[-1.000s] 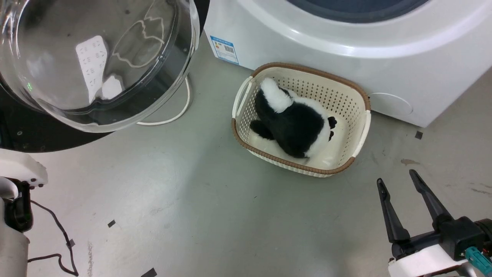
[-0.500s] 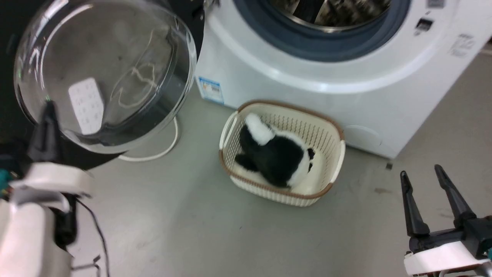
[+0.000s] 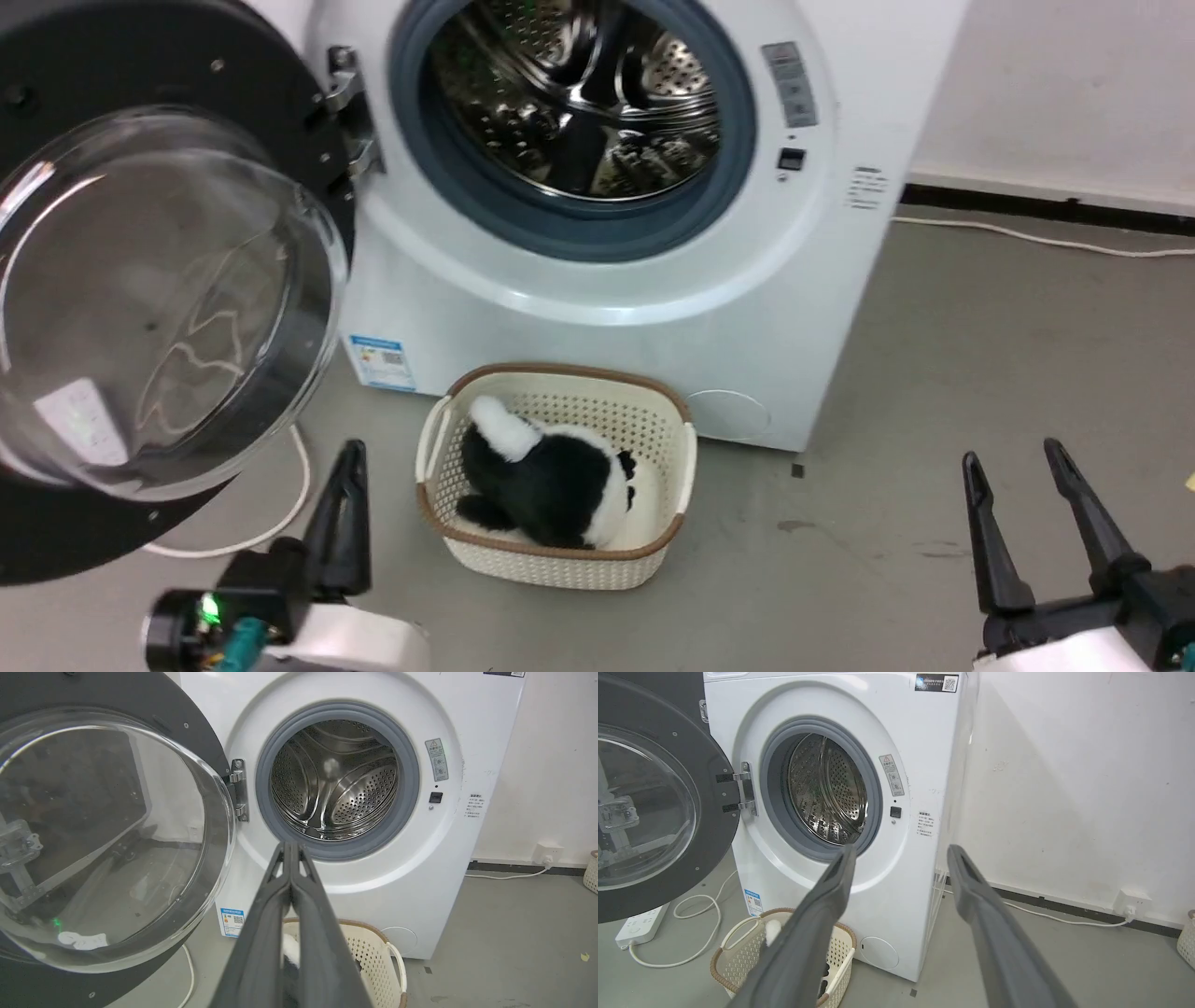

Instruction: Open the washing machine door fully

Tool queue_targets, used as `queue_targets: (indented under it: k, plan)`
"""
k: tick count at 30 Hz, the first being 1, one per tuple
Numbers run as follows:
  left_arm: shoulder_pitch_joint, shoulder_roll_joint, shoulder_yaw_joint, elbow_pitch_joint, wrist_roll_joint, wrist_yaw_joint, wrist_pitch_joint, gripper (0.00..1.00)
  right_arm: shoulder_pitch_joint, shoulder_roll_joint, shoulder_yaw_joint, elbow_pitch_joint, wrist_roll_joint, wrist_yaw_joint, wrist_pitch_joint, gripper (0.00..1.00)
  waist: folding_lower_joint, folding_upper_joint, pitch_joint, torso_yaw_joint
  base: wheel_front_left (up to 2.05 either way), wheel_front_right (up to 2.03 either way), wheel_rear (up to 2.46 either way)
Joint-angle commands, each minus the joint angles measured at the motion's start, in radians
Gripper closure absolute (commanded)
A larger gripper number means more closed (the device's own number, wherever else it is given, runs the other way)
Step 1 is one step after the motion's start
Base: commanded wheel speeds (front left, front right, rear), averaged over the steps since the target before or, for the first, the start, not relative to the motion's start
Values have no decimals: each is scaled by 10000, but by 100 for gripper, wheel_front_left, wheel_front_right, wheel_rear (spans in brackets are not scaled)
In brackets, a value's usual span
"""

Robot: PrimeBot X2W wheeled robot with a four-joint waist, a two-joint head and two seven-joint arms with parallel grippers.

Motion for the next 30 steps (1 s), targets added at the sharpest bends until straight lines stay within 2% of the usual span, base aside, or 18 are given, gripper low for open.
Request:
queue_targets:
  k: [1,2,3,4,5,15,30]
  plan:
    - [242,-146,-103,65,133,150,-47,100,201,45,49,9,92,8,-44,0,2,0,-84,-259,0,0,0]
    - [242,-146,-103,65,133,150,-47,100,201,45,49,9,92,8,-44,0,2,0,-84,-259,0,0,0]
    - [313,-222,-168,110,161,176,-49,78,249,45,50,30,132,8,-44,0,2,0,-85,-294,0,0,0]
    - [379,-279,-245,164,212,196,-50,19,292,45,50,54,173,8,-44,0,2,0,-81,-327,0,0,0]
    - [433,-305,-358,226,314,206,-51,0,329,45,57,84,201,8,-44,0,2,0,-74,-350,0,0,0]
    - [565,-524,-850,806,905,355,-53,0,404,46,243,393,299,8,-44,0,2,0,-70,-422,0,0,0]
    - [463,-751,-763,973,1069,327,-54,0,393,47,330,790,349,8,-44,0,2,0,-107,-309,0,0,0]
